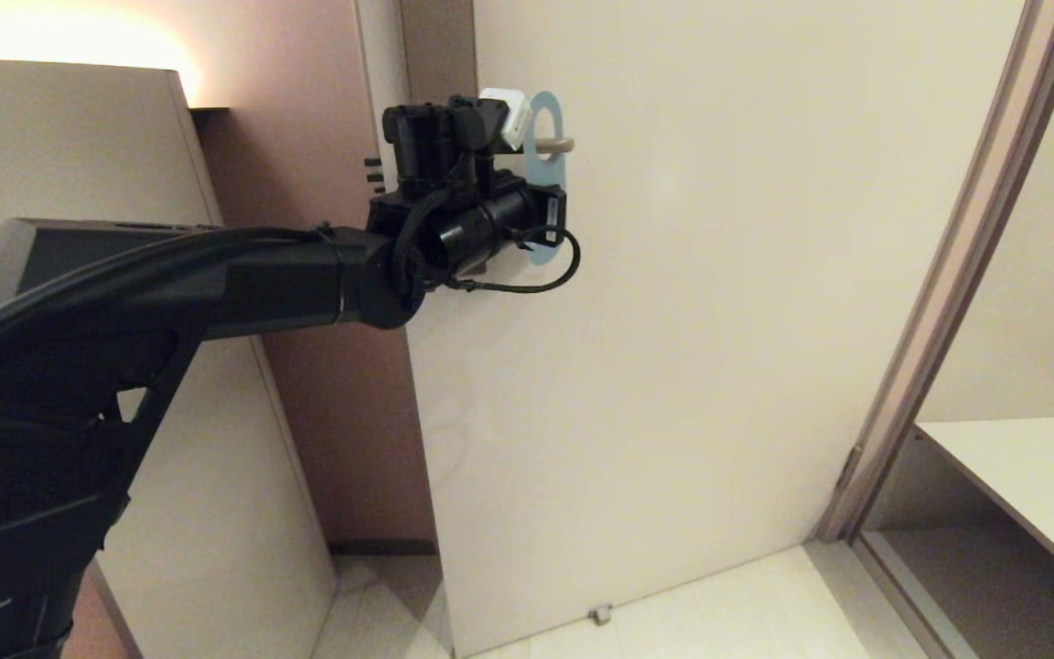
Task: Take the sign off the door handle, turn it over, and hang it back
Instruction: Take down the sign
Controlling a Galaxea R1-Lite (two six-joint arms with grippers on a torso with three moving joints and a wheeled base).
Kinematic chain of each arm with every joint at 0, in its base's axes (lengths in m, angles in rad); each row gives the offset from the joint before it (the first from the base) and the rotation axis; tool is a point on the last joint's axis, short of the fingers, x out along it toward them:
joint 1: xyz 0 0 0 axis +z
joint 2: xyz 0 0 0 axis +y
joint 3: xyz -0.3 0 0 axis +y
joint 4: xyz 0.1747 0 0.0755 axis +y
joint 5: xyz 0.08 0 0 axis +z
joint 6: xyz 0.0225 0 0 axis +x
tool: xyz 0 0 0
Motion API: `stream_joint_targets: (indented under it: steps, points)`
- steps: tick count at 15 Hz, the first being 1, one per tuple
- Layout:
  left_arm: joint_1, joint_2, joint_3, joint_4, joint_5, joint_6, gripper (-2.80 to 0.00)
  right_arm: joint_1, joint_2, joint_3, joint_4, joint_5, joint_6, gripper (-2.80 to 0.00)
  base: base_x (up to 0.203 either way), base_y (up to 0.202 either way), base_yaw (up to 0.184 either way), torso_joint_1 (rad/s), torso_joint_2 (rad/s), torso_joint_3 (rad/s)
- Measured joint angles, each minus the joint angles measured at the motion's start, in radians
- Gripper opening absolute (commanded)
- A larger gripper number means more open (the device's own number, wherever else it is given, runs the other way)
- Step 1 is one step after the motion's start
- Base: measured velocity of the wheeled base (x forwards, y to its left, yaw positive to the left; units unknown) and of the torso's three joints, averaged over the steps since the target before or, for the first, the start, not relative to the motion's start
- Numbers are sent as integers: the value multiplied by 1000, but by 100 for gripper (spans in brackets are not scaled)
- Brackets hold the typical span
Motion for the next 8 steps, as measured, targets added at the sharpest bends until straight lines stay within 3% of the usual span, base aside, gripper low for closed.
stream_joint_targets:
  steps: [8]
  points:
    - [-53,2,-3,2,0,-1,-280,0,0,0,0,0,0,-280,0,0,0,0,0,0]
